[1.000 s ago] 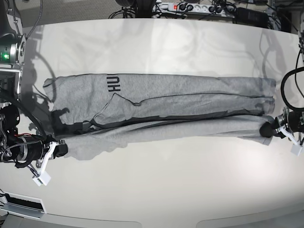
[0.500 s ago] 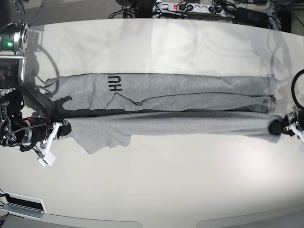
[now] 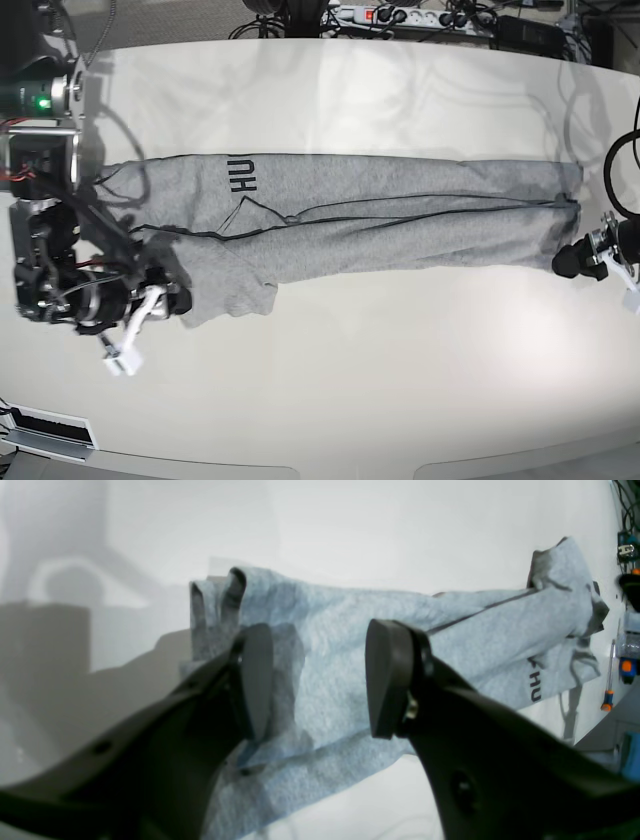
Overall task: Layout the t-shirt on the table in an organized manner, then fold the t-shirt properly
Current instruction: 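Lower the folded hem and smooth the long strip with both grippers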
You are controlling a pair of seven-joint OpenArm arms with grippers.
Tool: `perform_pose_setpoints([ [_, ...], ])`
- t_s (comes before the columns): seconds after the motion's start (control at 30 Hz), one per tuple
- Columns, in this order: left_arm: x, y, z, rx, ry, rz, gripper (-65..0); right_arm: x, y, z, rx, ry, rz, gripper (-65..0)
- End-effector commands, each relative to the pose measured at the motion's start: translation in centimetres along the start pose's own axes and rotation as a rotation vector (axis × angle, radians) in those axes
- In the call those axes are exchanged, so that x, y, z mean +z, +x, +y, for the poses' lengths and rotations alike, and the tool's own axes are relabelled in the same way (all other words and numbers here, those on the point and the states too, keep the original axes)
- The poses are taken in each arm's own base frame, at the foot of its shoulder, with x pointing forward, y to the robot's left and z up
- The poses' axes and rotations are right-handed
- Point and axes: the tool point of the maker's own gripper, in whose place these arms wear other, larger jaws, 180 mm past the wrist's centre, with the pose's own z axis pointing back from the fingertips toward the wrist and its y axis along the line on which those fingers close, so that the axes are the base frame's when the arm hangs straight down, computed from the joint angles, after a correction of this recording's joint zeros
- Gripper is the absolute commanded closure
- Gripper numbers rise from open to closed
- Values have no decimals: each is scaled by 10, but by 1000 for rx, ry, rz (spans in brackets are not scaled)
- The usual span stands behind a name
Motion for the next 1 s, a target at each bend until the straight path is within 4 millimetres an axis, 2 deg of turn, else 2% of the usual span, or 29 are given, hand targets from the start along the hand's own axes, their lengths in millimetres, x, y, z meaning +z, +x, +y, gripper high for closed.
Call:
perform_pose_setpoints([
  [0.0, 12, 25, -2, -27, -2, -65, -312, 6, 32, -4, 18, -32, -86, -392],
  [0.1, 8, 21, -4, -24, -9, -55, -312, 0, 41, -11, 9, -120, -124, -395],
  [0.27, 2, 13, -6, -14, -18, -44, -312, 1, 47, -30, -36, -242, -167, -420],
  [0.33, -1, 8, -7, -8, -25, -37, -312, 0, 44, -40, -58, -287, -176, -420],
  [0.43, -8, 0, -10, 1, -38, -25, -312, -7, 35, -44, -73, -291, -174, -420],
  [0.57, -16, -5, -15, 8, -53, -17, -312, -20, 20, -37, -76, -230, -154, -420],
  [0.7, -17, -6, -17, 9, -59, -17, -312, -28, 3, -41, -114, -239, -141, -420],
  [0.83, -17, -5, -17, 9, -59, -17, -312, -29, 3, -43, -124, -244, -147, -415],
  [0.87, -17, -6, -17, 9, -58, -17, -312, -29, 6, -41, -114, -231, -153, -392],
  [0.9, -17, -6, -17, 9, -57, -17, -312, -29, 9, -37, -96, -208, -162, -341],
  [0.97, -17, -6, -17, 9, -57, -16, -312, -29, 18, -26, -47, -151, -176, -193],
])
